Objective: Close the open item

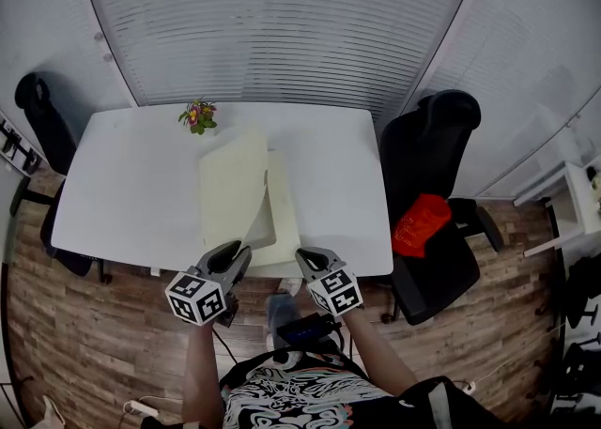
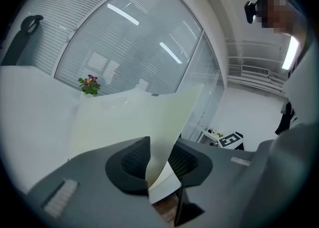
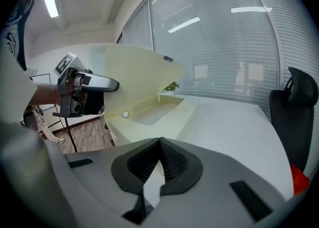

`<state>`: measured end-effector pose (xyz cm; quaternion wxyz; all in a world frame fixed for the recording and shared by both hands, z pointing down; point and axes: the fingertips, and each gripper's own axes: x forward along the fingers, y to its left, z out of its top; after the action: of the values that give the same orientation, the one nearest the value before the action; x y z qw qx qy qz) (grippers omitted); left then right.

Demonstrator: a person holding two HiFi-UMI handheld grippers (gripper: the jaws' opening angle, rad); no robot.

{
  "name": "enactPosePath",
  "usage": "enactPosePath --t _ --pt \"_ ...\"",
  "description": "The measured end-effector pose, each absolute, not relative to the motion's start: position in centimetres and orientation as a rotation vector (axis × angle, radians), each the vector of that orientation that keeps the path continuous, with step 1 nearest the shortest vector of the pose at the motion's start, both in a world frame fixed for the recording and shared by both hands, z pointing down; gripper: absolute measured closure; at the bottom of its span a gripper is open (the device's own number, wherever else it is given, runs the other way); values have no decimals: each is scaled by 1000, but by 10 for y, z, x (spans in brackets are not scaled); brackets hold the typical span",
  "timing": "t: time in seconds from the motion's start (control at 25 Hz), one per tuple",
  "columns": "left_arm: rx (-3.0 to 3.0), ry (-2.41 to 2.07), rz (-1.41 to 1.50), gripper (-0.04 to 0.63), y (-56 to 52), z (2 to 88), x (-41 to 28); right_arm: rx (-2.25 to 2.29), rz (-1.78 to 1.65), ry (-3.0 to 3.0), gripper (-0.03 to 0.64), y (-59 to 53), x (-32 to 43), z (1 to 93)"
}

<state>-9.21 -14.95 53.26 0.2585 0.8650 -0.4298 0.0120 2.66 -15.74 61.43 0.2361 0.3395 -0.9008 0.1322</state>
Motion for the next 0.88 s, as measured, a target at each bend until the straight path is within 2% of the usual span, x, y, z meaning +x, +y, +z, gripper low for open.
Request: enactPosePath --t 0.88 --pt "2361 -1082 298 472 -153 561 -67 943 404 -2476 614 -157 28 614"
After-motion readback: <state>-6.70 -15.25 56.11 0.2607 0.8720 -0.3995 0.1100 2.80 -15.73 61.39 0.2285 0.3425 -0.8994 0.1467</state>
